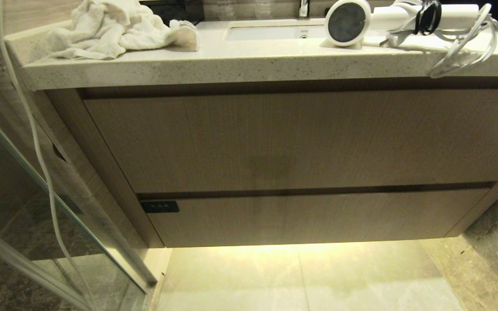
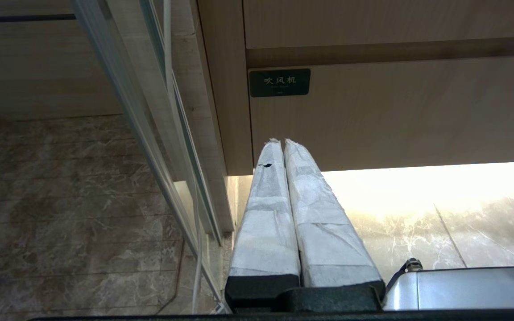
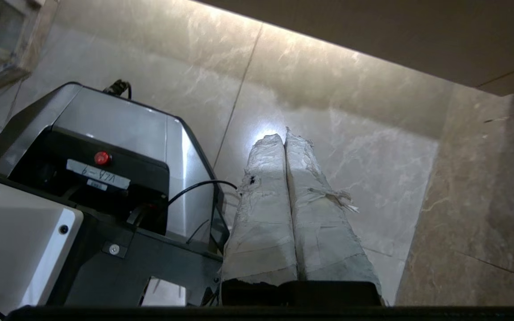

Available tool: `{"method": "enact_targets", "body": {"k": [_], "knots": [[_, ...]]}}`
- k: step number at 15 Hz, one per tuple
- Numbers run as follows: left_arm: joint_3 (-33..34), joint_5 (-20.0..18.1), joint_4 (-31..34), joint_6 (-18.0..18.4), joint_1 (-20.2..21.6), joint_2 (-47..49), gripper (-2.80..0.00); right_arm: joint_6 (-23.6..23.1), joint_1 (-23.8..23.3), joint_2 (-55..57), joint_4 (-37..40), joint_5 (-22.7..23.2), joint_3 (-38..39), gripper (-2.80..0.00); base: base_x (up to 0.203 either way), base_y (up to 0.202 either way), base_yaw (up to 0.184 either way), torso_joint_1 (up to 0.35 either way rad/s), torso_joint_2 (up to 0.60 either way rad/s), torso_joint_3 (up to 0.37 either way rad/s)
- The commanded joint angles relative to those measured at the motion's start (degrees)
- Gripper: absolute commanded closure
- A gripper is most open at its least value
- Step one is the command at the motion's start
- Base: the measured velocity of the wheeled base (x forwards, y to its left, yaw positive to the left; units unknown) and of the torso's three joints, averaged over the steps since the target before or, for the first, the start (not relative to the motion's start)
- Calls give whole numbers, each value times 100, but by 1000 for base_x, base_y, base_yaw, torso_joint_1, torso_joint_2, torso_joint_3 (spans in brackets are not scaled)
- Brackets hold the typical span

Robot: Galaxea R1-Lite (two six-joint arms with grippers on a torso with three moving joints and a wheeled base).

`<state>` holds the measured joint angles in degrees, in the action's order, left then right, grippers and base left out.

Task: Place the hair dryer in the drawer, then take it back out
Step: Pull open the drawer

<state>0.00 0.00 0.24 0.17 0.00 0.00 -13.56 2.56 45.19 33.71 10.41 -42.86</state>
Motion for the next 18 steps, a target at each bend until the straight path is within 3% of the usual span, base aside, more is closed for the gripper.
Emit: {"method": "enact_targets", "body": {"k": [1, 4, 7, 8, 10, 11, 13, 15, 18], "knots": [[9, 0, 2, 1, 0, 9, 0, -27, 123, 1758, -90, 28, -291, 0, 0, 0, 0, 0, 0, 0], [9, 0, 2, 1, 0, 9, 0, -97, 399, 3577, -332, 79, -932, 0, 0, 0, 0, 0, 0, 0], [9, 0, 2, 1, 0, 3, 0, -162, 707, 5020, -418, 109, -2089, 0, 0, 0, 0, 0, 0, 0], [8, 0, 2, 1, 0, 8, 0, -186, 780, 5313, -451, 123, -2391, -280, 0, 0, 0, 0, 0, 0], [9, 0, 2, 1, 0, 7, 0, -402, 1134, 5747, -553, 265, -2536, -280, 0, 0, 0, 0, 0, 0], [9, 0, 2, 1, 0, 9, 0, -736, 1220, 5839, -848, 275, -2484, -280, 0, 0, 0, 0, 0, 0], [9, 0, 2, 1, 0, 9, 0, -1661, 1235, 5934, -1513, 78, -2161, -280, 0, 0, 0, 0, 0, 0], [3, 0, 2, 1, 0, 7, 0, -3038, 1221, 6011, -2228, -126, -1687, -280, 0, 0, 0, 0, 0, 0], [9, 0, 2, 1, 0, 9, 0, -4802, 1048, 6171, -4064, -194, -877, -280, 0, 0, 0, 0, 0, 0]]}}
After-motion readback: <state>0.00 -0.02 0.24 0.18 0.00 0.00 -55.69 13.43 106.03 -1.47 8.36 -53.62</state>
